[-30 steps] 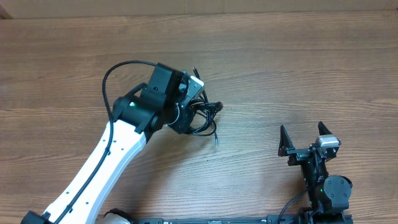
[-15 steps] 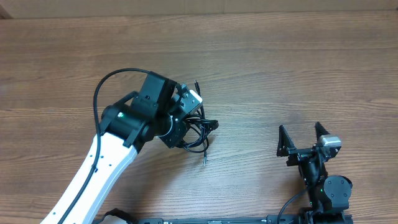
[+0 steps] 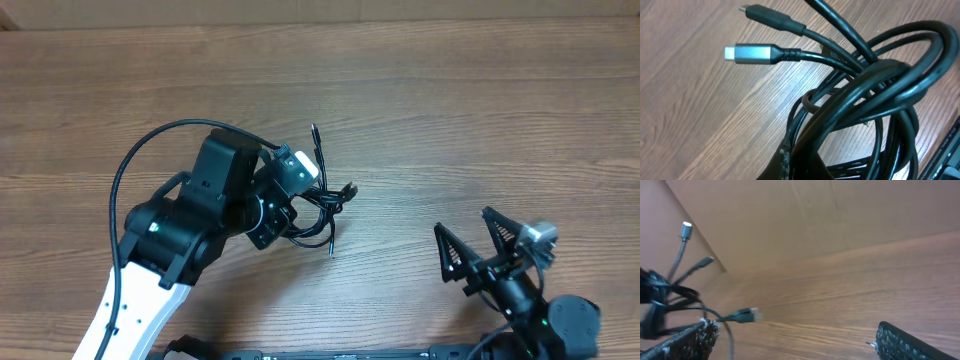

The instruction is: Untangle cables

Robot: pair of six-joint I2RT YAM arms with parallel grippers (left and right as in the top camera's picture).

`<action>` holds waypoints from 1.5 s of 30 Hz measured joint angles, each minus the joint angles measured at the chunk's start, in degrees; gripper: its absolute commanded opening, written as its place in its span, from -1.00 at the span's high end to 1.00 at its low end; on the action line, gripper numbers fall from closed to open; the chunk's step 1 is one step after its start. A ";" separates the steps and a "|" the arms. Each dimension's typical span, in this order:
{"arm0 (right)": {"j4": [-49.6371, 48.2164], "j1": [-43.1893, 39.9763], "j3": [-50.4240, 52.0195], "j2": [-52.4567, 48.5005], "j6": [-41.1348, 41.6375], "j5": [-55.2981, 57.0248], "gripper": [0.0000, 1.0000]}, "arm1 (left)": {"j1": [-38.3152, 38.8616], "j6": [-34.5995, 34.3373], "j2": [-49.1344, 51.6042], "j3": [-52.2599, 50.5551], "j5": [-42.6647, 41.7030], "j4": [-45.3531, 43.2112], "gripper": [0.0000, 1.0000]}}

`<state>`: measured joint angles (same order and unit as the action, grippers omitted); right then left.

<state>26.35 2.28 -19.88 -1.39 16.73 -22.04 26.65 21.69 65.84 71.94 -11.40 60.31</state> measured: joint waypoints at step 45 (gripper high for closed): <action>-8.72 0.00 -22.99 -40.19 3.21 -63.56 -0.82 | 0.00 5.90 -2.54 0.00 -17.57 -7.19 0.92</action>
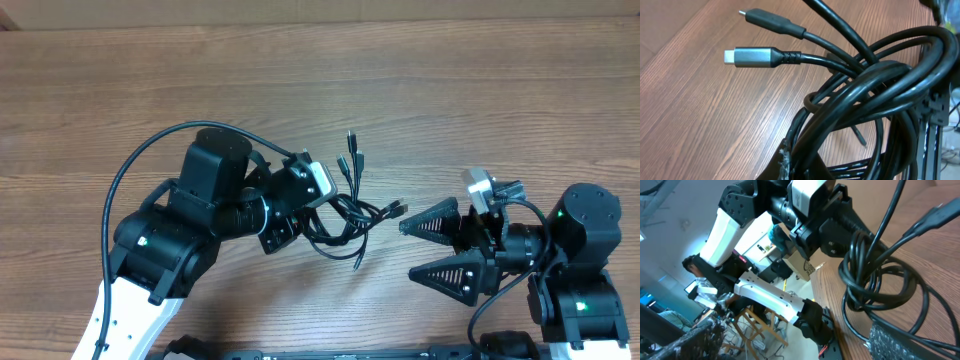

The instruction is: Untangle cables

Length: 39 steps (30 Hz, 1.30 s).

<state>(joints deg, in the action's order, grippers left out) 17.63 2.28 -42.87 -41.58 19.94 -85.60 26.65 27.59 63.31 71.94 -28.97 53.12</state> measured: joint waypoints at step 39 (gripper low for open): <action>0.04 0.00 0.00 0.00 0.00 2.27 -1.00 | 12.00 -36.50 5.57 0.00 8.22 -13.77 0.92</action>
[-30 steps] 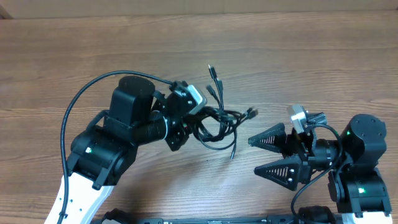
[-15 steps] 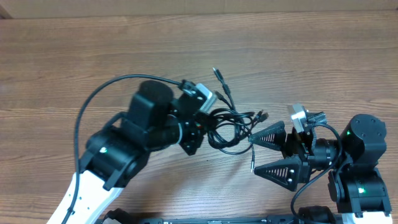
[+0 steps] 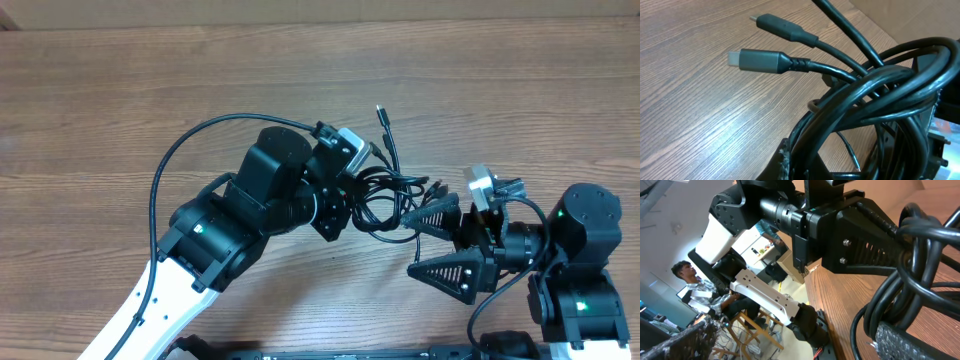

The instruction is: Untangle cables

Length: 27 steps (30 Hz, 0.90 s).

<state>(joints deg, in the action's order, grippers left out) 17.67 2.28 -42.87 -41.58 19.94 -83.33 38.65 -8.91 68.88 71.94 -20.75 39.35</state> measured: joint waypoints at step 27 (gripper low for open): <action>3.43 -0.02 -0.04 -0.02 -0.42 4.13 0.41 | 5.27 -2.51 0.94 0.00 2.34 -4.79 0.92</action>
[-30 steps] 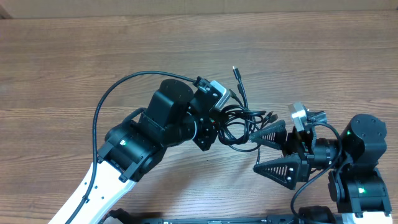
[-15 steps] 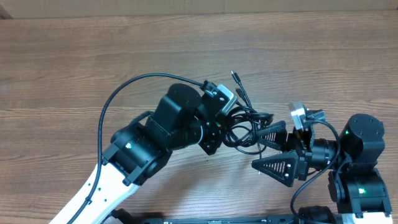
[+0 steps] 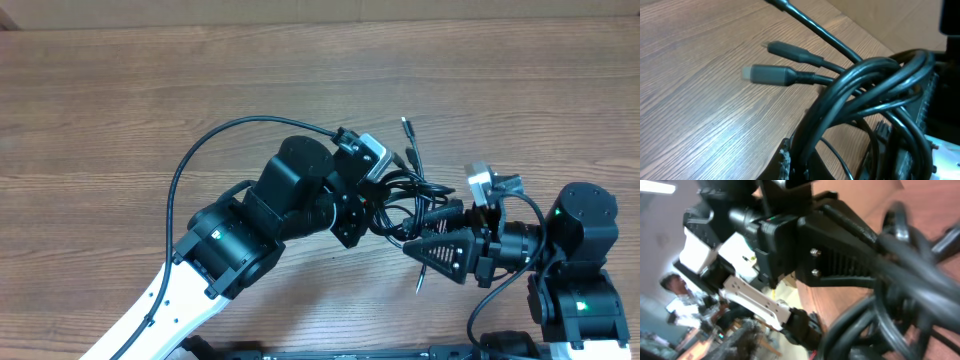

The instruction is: Untangle cables

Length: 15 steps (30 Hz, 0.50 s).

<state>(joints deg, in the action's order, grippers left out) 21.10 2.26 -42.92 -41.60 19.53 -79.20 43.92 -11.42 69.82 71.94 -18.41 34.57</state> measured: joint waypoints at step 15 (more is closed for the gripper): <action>0.00 -0.02 0.00 -0.13 -0.74 0.35 0.92 | 0.26 -2.93 0.00 0.00 -0.90 -0.85 0.92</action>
<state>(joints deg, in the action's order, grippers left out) 21.10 2.24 -42.92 -41.74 18.79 -78.85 44.18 -14.35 69.82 71.94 -19.31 33.71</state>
